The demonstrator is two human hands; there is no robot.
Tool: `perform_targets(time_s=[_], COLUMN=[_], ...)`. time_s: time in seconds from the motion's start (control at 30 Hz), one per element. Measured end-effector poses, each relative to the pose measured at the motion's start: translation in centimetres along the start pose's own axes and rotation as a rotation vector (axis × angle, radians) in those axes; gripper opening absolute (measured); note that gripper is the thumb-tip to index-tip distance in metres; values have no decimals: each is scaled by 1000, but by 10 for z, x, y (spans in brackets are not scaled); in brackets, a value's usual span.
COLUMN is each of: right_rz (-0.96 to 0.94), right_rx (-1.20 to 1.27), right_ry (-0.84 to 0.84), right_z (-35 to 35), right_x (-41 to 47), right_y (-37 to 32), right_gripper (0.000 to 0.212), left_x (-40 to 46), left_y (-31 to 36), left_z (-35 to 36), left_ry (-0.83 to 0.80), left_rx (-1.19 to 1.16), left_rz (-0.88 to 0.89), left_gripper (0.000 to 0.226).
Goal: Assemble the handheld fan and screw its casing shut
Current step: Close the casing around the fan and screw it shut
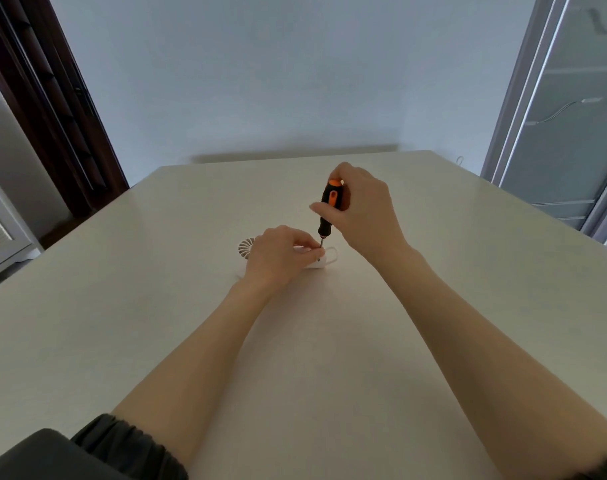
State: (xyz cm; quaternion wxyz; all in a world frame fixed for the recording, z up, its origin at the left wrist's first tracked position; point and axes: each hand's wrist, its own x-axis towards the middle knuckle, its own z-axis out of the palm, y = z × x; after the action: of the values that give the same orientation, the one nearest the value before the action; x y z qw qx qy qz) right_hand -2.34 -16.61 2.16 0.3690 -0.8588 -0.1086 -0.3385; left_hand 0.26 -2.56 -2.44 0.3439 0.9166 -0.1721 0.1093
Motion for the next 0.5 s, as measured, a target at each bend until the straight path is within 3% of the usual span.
perform_targets(time_s=[0.2,0.5], right_rz=[-2,-21], right_rx=[-112,25], right_ry=[-98,-327], right_z=[6,-8], right_x=[-4,1], right_y=[-8,-12], right_gripper=[28,26], left_x=[-1,-2], left_y=[1,2], left_z=[1,-3], left_ry=[12,-5], left_rx=[0,15], left_rz=[-6,11], left_gripper=[8,10])
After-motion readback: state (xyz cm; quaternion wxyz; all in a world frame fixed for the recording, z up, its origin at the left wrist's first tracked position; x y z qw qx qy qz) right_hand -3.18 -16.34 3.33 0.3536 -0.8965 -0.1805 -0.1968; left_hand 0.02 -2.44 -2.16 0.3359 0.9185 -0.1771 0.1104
